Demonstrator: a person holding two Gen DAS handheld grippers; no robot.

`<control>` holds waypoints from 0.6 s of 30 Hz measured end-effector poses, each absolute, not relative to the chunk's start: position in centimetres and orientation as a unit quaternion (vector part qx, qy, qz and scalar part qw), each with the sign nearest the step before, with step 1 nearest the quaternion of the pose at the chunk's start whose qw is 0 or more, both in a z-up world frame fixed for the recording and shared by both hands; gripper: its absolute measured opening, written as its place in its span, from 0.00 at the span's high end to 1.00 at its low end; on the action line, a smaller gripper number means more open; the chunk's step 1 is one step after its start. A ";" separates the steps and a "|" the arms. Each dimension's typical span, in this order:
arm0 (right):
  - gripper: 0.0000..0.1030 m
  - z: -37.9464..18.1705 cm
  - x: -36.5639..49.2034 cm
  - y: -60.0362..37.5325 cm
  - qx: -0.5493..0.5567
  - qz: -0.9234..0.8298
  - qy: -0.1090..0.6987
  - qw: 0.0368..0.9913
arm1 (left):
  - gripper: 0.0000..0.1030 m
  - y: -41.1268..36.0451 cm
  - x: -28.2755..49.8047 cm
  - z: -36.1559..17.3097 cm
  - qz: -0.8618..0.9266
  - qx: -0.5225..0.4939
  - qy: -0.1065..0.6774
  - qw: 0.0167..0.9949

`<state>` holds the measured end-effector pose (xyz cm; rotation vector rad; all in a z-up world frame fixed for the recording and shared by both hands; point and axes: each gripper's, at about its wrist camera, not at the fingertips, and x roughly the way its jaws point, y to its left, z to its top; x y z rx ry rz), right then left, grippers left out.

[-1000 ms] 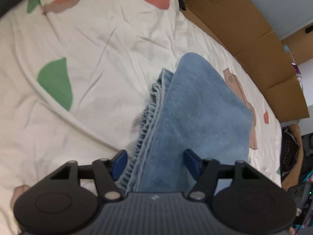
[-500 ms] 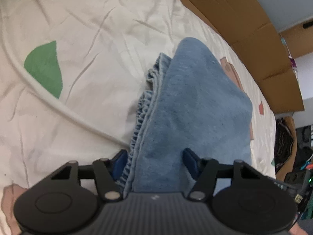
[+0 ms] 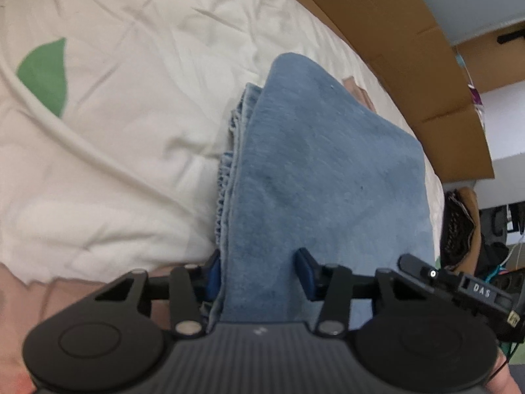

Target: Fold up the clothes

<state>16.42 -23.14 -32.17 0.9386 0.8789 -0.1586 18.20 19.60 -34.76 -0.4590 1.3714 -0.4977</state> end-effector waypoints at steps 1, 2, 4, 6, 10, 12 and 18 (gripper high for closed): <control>0.81 -32.0 16.1 -23.3 0.435 -0.078 0.410 0.798 | 0.53 19.4 18.1 -34.8 -0.226 -0.210 0.621 0.720; 0.81 -32.0 15.8 -23.4 0.435 -0.082 0.411 0.797 | 0.54 19.1 18.0 -34.9 -0.229 -0.211 0.621 0.719; 0.81 -32.3 15.3 -23.8 0.440 -0.089 0.412 0.793 | 0.54 18.8 17.9 -34.9 -0.236 -0.210 0.621 0.718; 0.79 -33.0 14.9 -24.3 0.449 -0.094 0.414 0.786 | 0.53 18.8 18.3 -34.9 -0.241 -0.200 0.621 0.718; 0.57 -34.6 14.6 -25.1 0.466 -0.113 0.419 0.771 | 0.40 18.3 19.5 -35.1 -0.246 -0.186 0.622 0.720; 0.54 -35.3 14.5 -25.4 0.475 -0.112 0.415 0.768 | 0.34 18.1 20.1 -35.3 -0.243 -0.184 0.623 0.720; 0.54 -37.2 15.1 -25.9 0.482 -0.083 0.421 0.764 | 0.19 16.9 21.9 -37.0 -0.253 -0.204 0.637 0.699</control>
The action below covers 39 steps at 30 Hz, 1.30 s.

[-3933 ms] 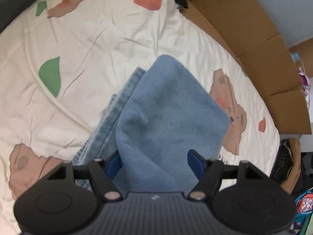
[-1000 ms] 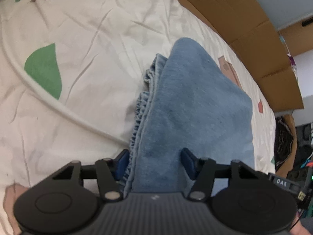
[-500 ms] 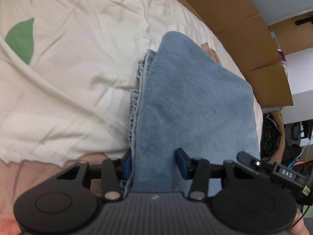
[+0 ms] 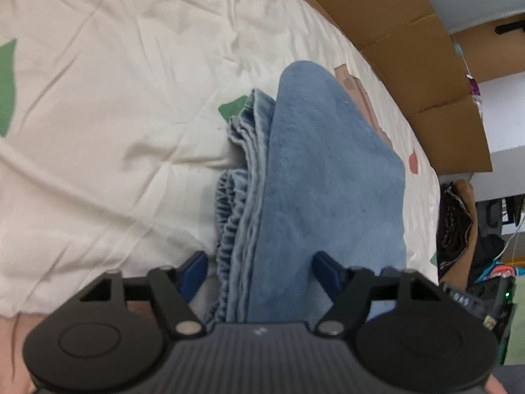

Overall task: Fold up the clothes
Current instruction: 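Lift the stacked towel and trousers with both grippers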

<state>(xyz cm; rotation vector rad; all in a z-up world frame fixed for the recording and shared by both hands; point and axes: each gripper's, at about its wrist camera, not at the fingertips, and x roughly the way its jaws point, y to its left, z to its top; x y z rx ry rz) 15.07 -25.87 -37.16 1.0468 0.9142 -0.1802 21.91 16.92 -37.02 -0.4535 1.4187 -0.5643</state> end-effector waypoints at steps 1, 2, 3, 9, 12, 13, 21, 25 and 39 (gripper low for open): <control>0.54 -37.4 15.2 -25.9 0.483 -0.076 0.421 0.764 | 0.17 16.8 22.1 -37.3 -0.257 -0.205 0.640 0.695; 0.53 -37.7 15.4 -25.9 0.485 -0.070 0.421 0.763 | 0.16 16.7 22.4 -37.7 -0.261 -0.209 0.643 0.689; 0.52 -37.9 15.5 -25.9 0.489 -0.065 0.421 0.761 | 0.15 16.8 22.6 -38.1 -0.262 -0.217 0.648 0.682; 0.48 -39.3 16.3 -25.8 0.514 -0.040 0.418 0.748 | 0.17 16.4 23.3 -38.7 -0.288 -0.220 0.668 0.650; 0.55 -39.0 16.3 -25.8 0.517 -0.038 0.416 0.747 | 0.33 16.0 23.5 -38.6 -0.309 -0.225 0.677 0.630; 0.60 -38.9 16.3 -25.9 0.522 -0.036 0.413 0.745 | 0.36 15.8 23.5 -38.2 -0.321 -0.212 0.676 0.628; 0.53 -39.1 17.4 -26.3 0.507 -0.012 0.444 0.739 | 0.28 15.0 23.8 -38.6 -0.327 -0.209 0.683 0.619; 0.52 -40.2 17.2 -26.3 0.538 -0.015 0.422 0.729 | 0.33 15.1 24.0 -39.1 -0.328 -0.233 0.680 0.613; 0.77 -35.2 17.4 -25.8 0.500 -0.016 0.411 0.762 | 0.58 13.3 23.0 -33.0 -0.345 -0.196 0.644 0.654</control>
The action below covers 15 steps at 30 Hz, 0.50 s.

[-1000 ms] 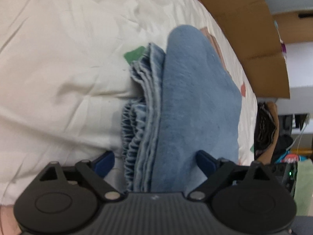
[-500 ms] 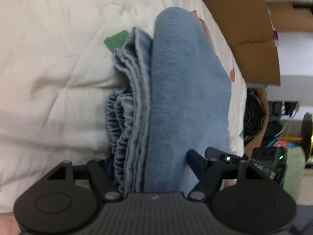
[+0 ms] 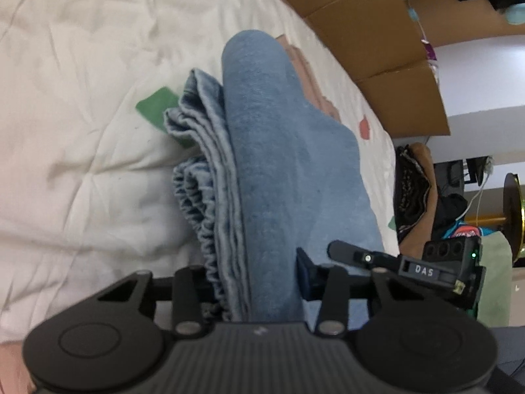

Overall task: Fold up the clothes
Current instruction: 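Lift the stacked towel and trousers with both grippers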

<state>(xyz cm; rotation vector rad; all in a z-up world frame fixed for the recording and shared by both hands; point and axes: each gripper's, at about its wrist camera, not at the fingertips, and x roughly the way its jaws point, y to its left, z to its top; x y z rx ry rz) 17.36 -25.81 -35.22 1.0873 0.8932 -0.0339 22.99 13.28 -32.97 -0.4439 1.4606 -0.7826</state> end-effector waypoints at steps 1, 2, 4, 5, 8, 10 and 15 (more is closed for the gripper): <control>0.77 -34.5 17.4 -25.8 0.497 -0.014 0.409 0.766 | 0.58 13.2 23.0 -32.3 -0.344 -0.194 0.642 0.657; 0.77 -33.7 17.5 -25.9 0.493 -0.013 0.406 0.769 | 0.58 13.1 23.0 -31.5 -0.345 -0.193 0.638 0.661; 0.77 -32.2 17.6 -26.0 0.490 -0.012 0.401 0.774 | 0.58 13.1 23.1 -29.8 -0.345 -0.191 0.632 0.667; 0.77 -31.5 17.7 -26.0 0.489 -0.011 0.399 0.776 | 0.58 12.9 23.1 -28.9 -0.345 -0.189 0.629 0.670; 0.77 -29.2 17.9 -26.2 0.481 -0.003 0.397 0.781 | 0.58 12.3 23.3 -26.6 -0.343 -0.177 0.624 0.679; 0.77 -27.8 18.2 -26.3 0.475 0.005 0.397 0.785 | 0.58 12.4 23.5 -24.8 -0.343 -0.166 0.621 0.685; 0.77 -24.1 18.7 -26.4 0.465 0.019 0.389 0.795 | 0.58 12.4 23.8 -20.4 -0.345 -0.152 0.608 0.699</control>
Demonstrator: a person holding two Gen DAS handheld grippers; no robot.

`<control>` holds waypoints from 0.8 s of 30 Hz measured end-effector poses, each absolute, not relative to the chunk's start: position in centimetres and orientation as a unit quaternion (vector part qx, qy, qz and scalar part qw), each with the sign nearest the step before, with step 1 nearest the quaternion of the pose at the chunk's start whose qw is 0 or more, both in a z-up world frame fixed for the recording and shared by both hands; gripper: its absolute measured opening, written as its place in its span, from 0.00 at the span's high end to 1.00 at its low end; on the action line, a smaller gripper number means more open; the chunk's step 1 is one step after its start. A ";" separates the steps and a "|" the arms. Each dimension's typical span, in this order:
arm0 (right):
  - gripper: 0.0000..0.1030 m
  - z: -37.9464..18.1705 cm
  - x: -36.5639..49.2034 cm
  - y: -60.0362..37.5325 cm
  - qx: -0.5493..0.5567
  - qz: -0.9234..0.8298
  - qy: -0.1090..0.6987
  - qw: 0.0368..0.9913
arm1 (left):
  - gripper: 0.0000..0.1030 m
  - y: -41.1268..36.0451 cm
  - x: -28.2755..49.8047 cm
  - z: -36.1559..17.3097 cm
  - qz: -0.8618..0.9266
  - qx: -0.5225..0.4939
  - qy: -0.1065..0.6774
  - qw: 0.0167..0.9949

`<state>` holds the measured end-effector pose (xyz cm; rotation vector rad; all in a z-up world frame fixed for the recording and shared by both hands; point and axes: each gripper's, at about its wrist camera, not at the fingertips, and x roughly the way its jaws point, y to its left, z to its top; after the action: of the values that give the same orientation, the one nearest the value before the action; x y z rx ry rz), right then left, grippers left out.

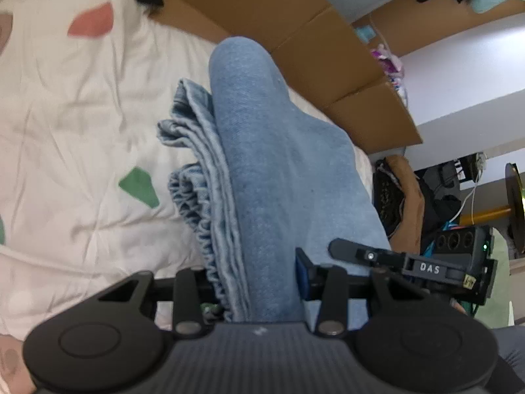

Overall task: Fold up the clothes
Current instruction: 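Lift the stacked towel and trousers with both grippers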

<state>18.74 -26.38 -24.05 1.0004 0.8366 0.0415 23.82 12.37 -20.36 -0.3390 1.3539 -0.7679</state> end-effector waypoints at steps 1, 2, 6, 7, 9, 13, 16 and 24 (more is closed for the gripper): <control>0.77 -23.1 18.8 -26.4 0.462 0.020 0.387 0.798 | 0.58 12.3 23.9 -19.5 -0.344 -0.151 0.605 0.702; 0.77 -22.2 18.9 -26.5 0.459 0.022 0.384 0.800 | 0.58 12.5 23.9 -18.5 -0.344 -0.148 0.603 0.705; 0.77 -18.6 19.3 -26.8 0.447 0.026 0.374 0.812 | 0.58 12.1 24.4 -15.1 -0.338 -0.147 0.592 0.716; 0.77 -17.7 19.3 -26.8 0.445 0.026 0.371 0.815 | 0.59 12.0 24.5 -14.3 -0.338 -0.145 0.590 0.719; 0.77 -15.9 19.5 -27.0 0.440 0.027 0.365 0.820 | 0.59 11.6 24.6 -12.2 -0.338 -0.140 0.583 0.726; 0.77 -11.9 19.4 -27.6 0.421 0.032 0.354 0.834 | 0.59 11.0 24.8 -8.8 -0.340 -0.138 0.572 0.734; 0.77 -9.1 19.3 -28.2 0.408 0.033 0.347 0.844 | 0.58 10.4 24.7 -6.4 -0.343 -0.138 0.564 0.739; 0.77 -1.4 17.8 -31.1 0.364 0.005 0.331 0.871 | 0.58 5.9 24.7 -0.9 -0.366 -0.139 0.537 0.747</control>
<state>17.84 -31.13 -1.41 0.7616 0.6914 0.0114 24.67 5.91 -0.94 -0.3033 1.1758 -0.8018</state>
